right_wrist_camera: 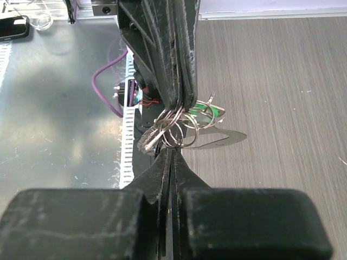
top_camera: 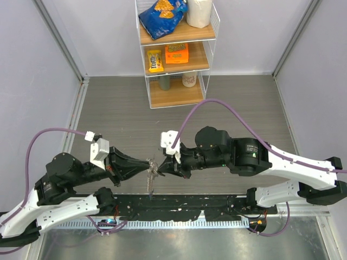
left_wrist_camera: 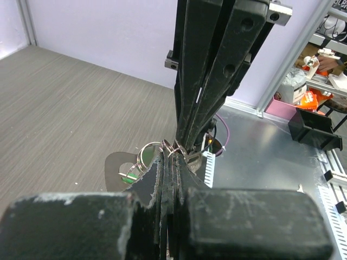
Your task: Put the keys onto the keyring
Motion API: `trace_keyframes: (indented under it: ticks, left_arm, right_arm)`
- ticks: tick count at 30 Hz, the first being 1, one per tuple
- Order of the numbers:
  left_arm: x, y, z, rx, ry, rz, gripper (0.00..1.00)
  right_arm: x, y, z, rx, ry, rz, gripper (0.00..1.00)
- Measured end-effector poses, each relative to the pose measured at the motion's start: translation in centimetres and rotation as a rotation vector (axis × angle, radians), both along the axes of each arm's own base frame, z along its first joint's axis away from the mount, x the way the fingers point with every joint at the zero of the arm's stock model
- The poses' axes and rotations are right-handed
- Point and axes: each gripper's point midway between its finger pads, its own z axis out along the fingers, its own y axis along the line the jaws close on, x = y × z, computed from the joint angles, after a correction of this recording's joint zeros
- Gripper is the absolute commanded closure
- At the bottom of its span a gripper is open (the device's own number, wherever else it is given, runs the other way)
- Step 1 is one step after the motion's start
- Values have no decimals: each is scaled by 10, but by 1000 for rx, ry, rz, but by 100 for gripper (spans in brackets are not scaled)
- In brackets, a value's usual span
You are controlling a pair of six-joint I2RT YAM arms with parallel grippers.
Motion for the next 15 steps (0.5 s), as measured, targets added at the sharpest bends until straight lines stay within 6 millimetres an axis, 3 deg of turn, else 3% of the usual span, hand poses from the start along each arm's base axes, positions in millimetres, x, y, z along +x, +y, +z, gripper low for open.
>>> trace_keyframes:
  ticks: [6,10,15]
  left_arm:
    - [2,3,4,-20,-8,20,100]
    - [3,3,5,-22,-8,25,100]
    - [3,3,5,-23,-6,26,100]
  right_arm:
    - [-7,0,-7,-8,25,29,95]
    - [-7,-3,-7,-1,32,24,70]
    - [-6,-12,11,57,14,8,60]
